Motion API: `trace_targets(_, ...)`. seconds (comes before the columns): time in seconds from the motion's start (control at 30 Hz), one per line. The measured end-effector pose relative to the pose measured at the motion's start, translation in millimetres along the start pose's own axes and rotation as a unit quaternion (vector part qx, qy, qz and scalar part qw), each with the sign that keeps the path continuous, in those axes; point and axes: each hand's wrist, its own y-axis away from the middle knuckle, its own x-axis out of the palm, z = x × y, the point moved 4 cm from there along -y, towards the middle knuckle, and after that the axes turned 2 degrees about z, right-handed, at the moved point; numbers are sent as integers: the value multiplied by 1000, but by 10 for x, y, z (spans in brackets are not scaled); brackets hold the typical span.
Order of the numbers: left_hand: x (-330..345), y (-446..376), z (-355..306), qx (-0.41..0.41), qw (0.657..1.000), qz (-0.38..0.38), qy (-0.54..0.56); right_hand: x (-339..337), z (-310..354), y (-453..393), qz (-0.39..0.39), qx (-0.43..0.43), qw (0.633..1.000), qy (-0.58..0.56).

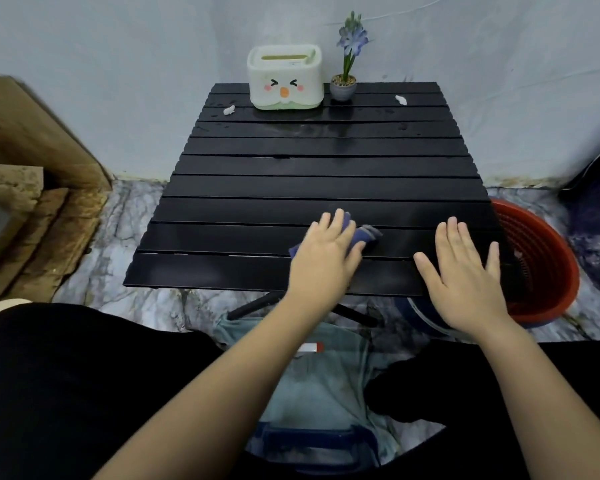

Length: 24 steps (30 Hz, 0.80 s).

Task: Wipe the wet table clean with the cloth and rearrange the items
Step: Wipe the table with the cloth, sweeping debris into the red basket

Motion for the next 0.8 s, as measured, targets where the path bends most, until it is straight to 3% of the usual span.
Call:
trace_targets(0.13, -353, 264, 813, -92, 995, -31, -23, -2, -4, -13, 0, -4, 1000, -6)
trace_targets(0.27, -823, 614, 1794, -240, 965, -85, -70, -9, -2, -1, -3, -4, 1000, -17)
trace_targets(0.43, -948, 696, 1920, -331, 934, -102, -88, -86, -114, 52, 20, -45, 995, -84)
trace_targets(0.53, -766, 593, 1542, -286, 951, -94, -76, -145, -245, 121, 36, -58, 988, -137)
trace_targets(0.67, -300, 306, 816, -137, 988, -50, -53, -156, -378, 189, 29, -61, 986, -152)
trace_targets(0.8, 136, -56, -219, 4, 1000, 6, -8, -158, -423, 214, 17, -64, 983, -168)
